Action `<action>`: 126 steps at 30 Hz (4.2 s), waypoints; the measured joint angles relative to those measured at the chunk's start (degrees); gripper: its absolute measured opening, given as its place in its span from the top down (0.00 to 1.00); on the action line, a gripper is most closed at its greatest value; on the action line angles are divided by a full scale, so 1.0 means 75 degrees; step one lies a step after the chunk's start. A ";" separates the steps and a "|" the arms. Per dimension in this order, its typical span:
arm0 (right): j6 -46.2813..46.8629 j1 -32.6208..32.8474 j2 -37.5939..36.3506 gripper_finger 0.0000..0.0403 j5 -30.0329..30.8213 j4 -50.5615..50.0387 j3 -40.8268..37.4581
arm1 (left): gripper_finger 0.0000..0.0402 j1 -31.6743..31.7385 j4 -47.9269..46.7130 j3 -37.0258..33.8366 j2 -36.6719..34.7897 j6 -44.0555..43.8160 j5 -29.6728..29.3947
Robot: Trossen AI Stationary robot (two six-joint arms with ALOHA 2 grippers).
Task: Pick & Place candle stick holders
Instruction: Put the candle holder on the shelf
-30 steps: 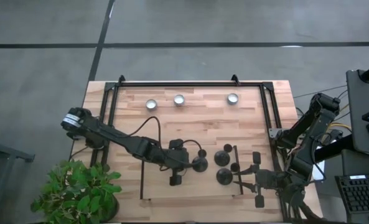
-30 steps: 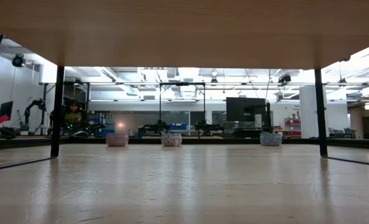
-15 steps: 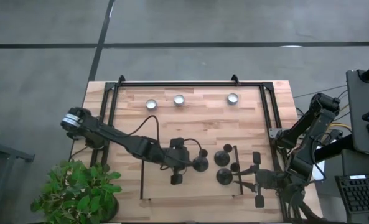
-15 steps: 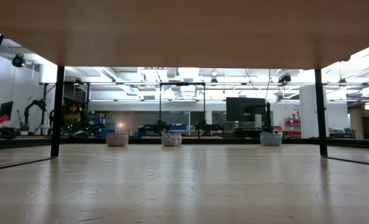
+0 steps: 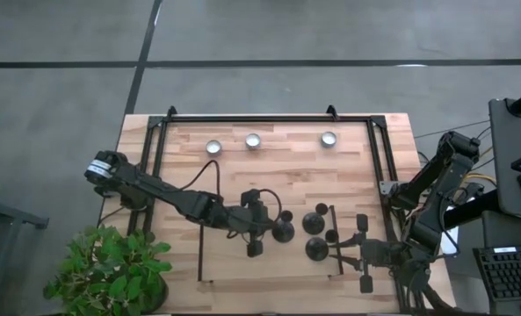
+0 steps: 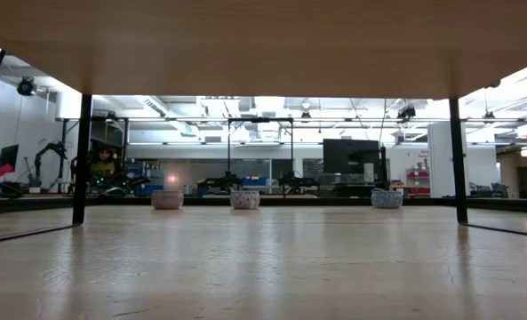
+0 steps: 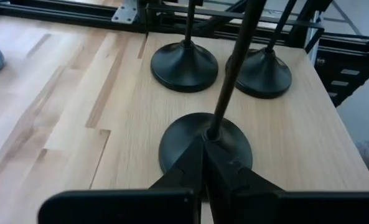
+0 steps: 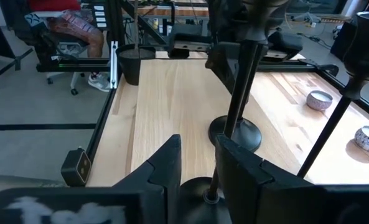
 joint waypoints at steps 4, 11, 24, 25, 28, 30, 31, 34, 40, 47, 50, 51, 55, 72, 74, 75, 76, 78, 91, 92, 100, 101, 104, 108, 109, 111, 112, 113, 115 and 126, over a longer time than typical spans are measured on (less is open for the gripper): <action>-0.0008 0.0000 0.0000 0.75 0.0000 -0.0003 0.0000 | 0.98 0.0003 0.0088 0.0000 0.0000 -0.0057 0.0005; -0.0012 0.0000 0.0006 0.75 0.0000 -0.0003 0.0000 | 0.95 0.0003 0.0503 0.0000 0.0003 0.0038 0.0005; -0.0017 0.0000 0.0006 0.80 0.0000 0.0000 -0.0015 | 0.88 0.0012 0.1157 0.0000 0.0233 0.0215 0.0086; -0.0017 0.0003 0.0006 0.81 0.0000 0.0000 -0.0017 | 0.88 0.0012 0.1213 0.0000 0.0233 0.0217 0.0099; -0.0020 0.0001 0.0006 0.81 0.0000 -0.0001 -0.0020 | 0.88 0.0012 0.1361 0.0000 0.0233 0.0257 0.0104; -0.0019 0.0000 0.0006 0.81 0.0000 0.0000 -0.0023 | 0.88 0.0012 0.1404 0.0000 0.0233 0.0275 0.0101; -0.0019 0.0001 0.0006 0.80 0.0000 0.0000 -0.0023 | 0.88 0.0012 0.1404 0.0000 0.0233 0.0275 0.0101; -0.0020 0.0003 0.0006 0.79 0.0000 0.0000 -0.0023 | 0.88 0.0015 0.1486 0.0000 0.0233 0.0342 0.0101; -0.0017 0.0001 0.0006 0.77 0.0000 0.0000 -0.0023 | 0.88 0.0015 0.1600 0.0000 0.0233 0.0444 0.0106; -0.0017 0.0001 0.0006 0.77 0.0000 0.0000 -0.0026 | 0.96 0.0020 0.1796 0.0000 0.0233 0.0485 0.0307; -0.0017 0.0003 0.0006 0.79 0.0000 0.0000 -0.0026 | 0.99 0.0017 0.1972 0.0000 0.0233 0.0595 0.0427; -0.0017 0.0000 0.0006 0.79 0.0000 0.0000 -0.0026 | 0.98 0.0017 0.2000 0.0000 0.0233 0.0606 0.0465; -0.0017 0.0003 0.0006 0.81 0.0000 0.0000 -0.0028 | 0.99 0.0020 0.2122 0.0000 0.0233 0.0609 0.0465; -0.0017 0.0000 0.0006 0.79 0.0000 -0.0003 -0.0029 | 1.00 0.0038 0.2846 0.0000 0.0740 0.0853 0.0474; -0.0017 0.0001 0.0003 0.78 0.0000 0.0000 -0.0029 | 1.00 0.0041 0.2838 0.0000 0.0743 0.0826 0.0505; -0.0017 0.0003 0.0003 0.78 0.0000 0.0000 -0.0029 | 1.00 0.0041 0.2836 0.0000 0.0743 0.0799 0.0506; -0.0017 0.0003 0.0003 0.77 0.0000 -0.0002 -0.0029 | 1.00 0.0041 0.2838 0.0000 0.0743 0.0788 0.0510; -0.0016 0.0000 0.0003 0.77 0.0000 0.0000 -0.0029 | 1.00 0.0041 0.2828 0.0000 0.0743 0.0779 0.0539; 0.0006 0.0003 0.0003 0.82 -0.0145 0.0000 -0.0029 | 1.00 0.0013 0.1104 0.0000 0.0614 0.0143 0.0635; 0.0003 0.0003 0.0003 0.82 -0.0146 -0.0003 -0.0029 | 1.00 0.0015 0.0970 0.0000 0.0607 0.0117 0.0605; -0.0020 0.0003 -0.0003 0.82 -0.0147 0.0000 -0.0029 | 1.00 0.0015 0.0305 0.0006 0.0583 0.0077 -0.0550; -0.0020 0.0001 -0.0003 0.81 -0.0147 0.0000 -0.0029 | 1.00 0.0015 0.0269 0.0006 0.0583 0.0057 -0.0696; -0.0020 0.0003 -0.0003 0.80 -0.0147 0.0000 -0.0029 | 1.00 0.0035 0.0265 0.0006 0.0591 -0.0019 -0.0765; -0.0020 0.0003 -0.0003 0.78 -0.0146 0.0000 -0.0029 | 1.00 0.0035 0.0245 0.0006 0.0668 -0.0161 -0.0789; -0.0020 0.0000 -0.0003 0.78 -0.0146 0.0000 -0.0029 | 1.00 0.0038 0.0254 0.0006 0.0682 -0.0228 -0.0729; -0.0020 0.0003 -0.0003 0.78 -0.0146 0.0000 -0.0029 | 1.00 0.0038 0.0229 0.0006 0.0693 -0.0342 -0.0612; -0.0023 0.0002 -0.0003 0.77 -0.0146 0.0000 -0.0029 | 1.00 0.0038 0.0227 0.0006 0.0694 -0.0390 -0.0558; -0.0023 0.0000 -0.0003 0.77 -0.0146 0.0000 -0.0029 | 1.00 0.0035 0.0233 0.0006 0.0694 -0.0411 -0.0536; -0.0023 0.0003 -0.0003 0.78 -0.0146 0.0000 -0.0029 | 1.00 0.0019 0.0291 0.0006 0.0694 -0.0459 -0.0530; -0.0023 0.0001 -0.0003 0.83 -0.0146 0.0000 -0.0029 | 1.00 0.0000 0.0899 0.0006 0.0697 -0.0327 0.0391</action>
